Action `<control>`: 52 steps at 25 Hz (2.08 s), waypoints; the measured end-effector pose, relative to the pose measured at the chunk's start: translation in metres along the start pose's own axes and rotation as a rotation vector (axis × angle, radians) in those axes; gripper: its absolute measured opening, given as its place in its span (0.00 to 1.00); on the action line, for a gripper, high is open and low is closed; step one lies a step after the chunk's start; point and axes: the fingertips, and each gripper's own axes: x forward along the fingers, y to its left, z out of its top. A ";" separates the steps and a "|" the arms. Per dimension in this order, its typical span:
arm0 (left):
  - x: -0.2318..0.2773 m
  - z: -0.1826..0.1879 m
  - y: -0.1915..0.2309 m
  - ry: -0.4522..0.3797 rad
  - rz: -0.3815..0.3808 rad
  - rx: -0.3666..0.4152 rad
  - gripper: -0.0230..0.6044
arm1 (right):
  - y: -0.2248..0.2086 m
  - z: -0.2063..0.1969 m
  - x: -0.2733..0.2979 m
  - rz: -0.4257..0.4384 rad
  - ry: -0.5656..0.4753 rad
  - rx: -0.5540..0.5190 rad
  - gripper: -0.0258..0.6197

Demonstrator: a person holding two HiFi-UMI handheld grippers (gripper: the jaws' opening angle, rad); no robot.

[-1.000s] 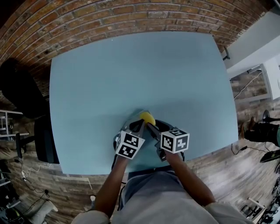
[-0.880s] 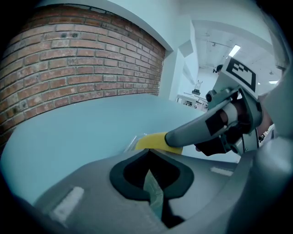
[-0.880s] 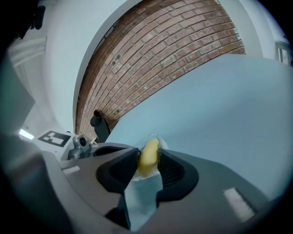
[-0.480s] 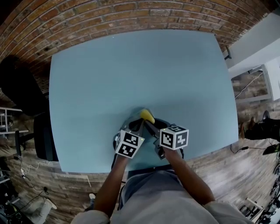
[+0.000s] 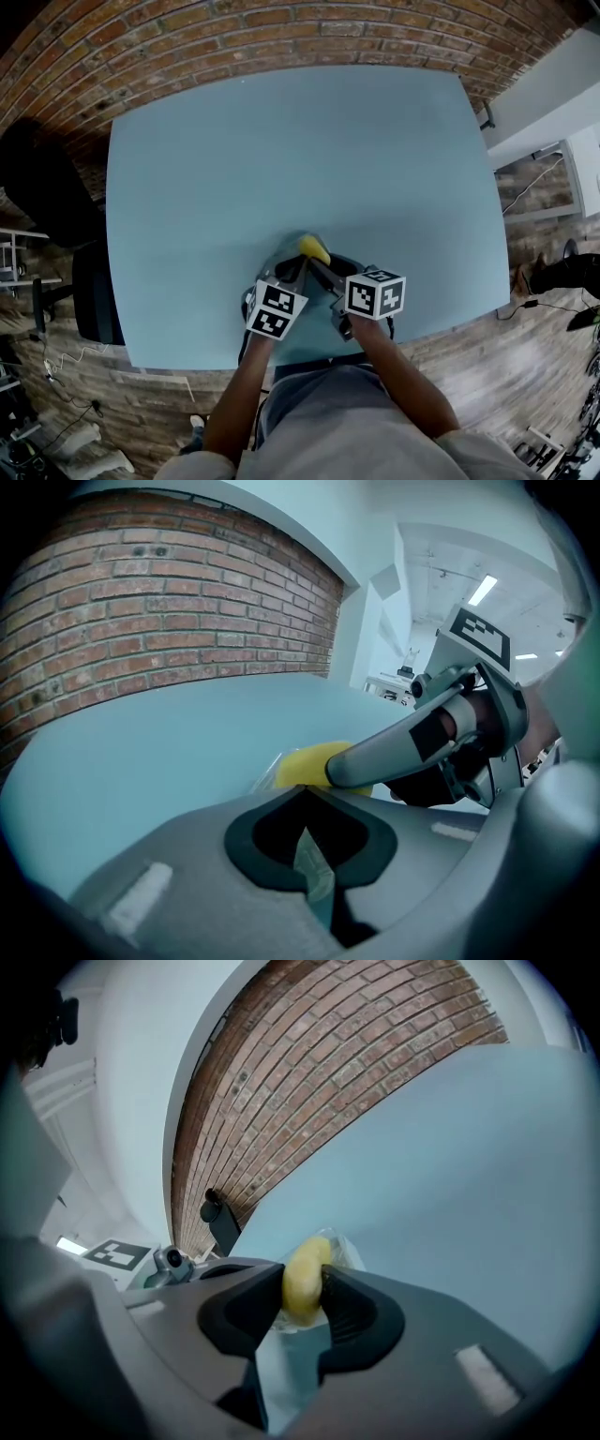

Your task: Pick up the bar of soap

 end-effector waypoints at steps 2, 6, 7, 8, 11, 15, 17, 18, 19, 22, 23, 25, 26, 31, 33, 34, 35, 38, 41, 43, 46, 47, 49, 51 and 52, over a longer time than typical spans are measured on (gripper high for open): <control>0.000 -0.001 -0.001 -0.005 -0.002 -0.014 0.04 | -0.001 -0.001 -0.002 0.008 0.003 0.010 0.23; -0.004 -0.001 -0.004 -0.007 0.010 -0.027 0.04 | 0.000 -0.002 -0.005 0.024 0.007 0.026 0.23; -0.006 0.002 -0.004 -0.012 0.012 -0.027 0.04 | 0.000 -0.001 -0.006 0.026 0.006 0.026 0.23; -0.007 0.004 -0.005 -0.017 0.014 -0.028 0.04 | 0.001 -0.001 -0.006 0.028 0.005 0.026 0.23; -0.009 0.007 -0.005 -0.028 0.021 -0.029 0.04 | 0.001 -0.001 -0.008 0.034 -0.001 0.027 0.23; -0.011 0.005 -0.005 -0.034 0.028 -0.045 0.04 | 0.001 -0.001 -0.011 0.040 -0.008 0.037 0.23; -0.013 0.003 -0.005 -0.039 0.029 -0.060 0.04 | 0.001 -0.001 -0.012 0.045 -0.015 0.048 0.23; -0.013 0.003 -0.005 -0.041 0.031 -0.066 0.04 | 0.001 -0.001 -0.012 0.047 -0.017 0.052 0.23; -0.014 0.002 -0.006 -0.043 0.032 -0.070 0.04 | 0.001 -0.001 -0.013 0.049 -0.019 0.056 0.23; -0.015 0.001 -0.008 -0.049 0.027 -0.090 0.04 | 0.001 0.000 -0.015 0.056 -0.020 0.061 0.23; -0.016 0.001 -0.008 -0.053 0.022 -0.102 0.04 | 0.002 0.000 -0.016 0.058 -0.021 0.061 0.23; -0.017 0.002 -0.008 -0.062 0.018 -0.123 0.04 | 0.003 0.001 -0.016 0.061 -0.025 0.061 0.23; -0.018 0.003 -0.007 -0.066 0.019 -0.130 0.04 | 0.004 0.001 -0.017 0.064 -0.026 0.062 0.23; -0.022 0.005 -0.005 -0.078 0.020 -0.142 0.04 | 0.007 0.004 -0.018 0.074 -0.030 0.064 0.23; -0.023 0.006 -0.004 -0.081 0.020 -0.144 0.04 | 0.008 0.006 -0.020 0.080 -0.034 0.074 0.23; -0.023 0.006 -0.005 -0.082 0.020 -0.144 0.04 | 0.009 0.007 -0.021 0.084 -0.038 0.078 0.23; -0.024 0.007 -0.005 -0.084 0.020 -0.143 0.04 | 0.009 0.008 -0.022 0.089 -0.042 0.082 0.23; -0.026 0.009 -0.005 -0.092 0.021 -0.143 0.04 | 0.013 0.011 -0.024 0.100 -0.052 0.086 0.23; -0.029 0.012 -0.005 -0.099 0.023 -0.143 0.04 | 0.017 0.015 -0.027 0.114 -0.064 0.094 0.23; -0.030 0.014 -0.005 -0.104 0.026 -0.144 0.04 | 0.020 0.019 -0.029 0.121 -0.072 0.093 0.23; -0.033 0.016 -0.004 -0.114 0.029 -0.149 0.04 | 0.024 0.022 -0.032 0.137 -0.084 0.097 0.23; -0.035 0.017 -0.004 -0.118 0.030 -0.150 0.04 | 0.025 0.024 -0.033 0.143 -0.088 0.099 0.23; -0.038 0.019 -0.003 -0.128 0.031 -0.156 0.04 | 0.029 0.027 -0.035 0.153 -0.096 0.101 0.23; -0.041 0.022 -0.003 -0.141 0.032 -0.166 0.04 | 0.032 0.031 -0.037 0.164 -0.105 0.101 0.23; -0.043 0.023 -0.002 -0.148 0.034 -0.171 0.04 | 0.034 0.032 -0.038 0.168 -0.108 0.100 0.23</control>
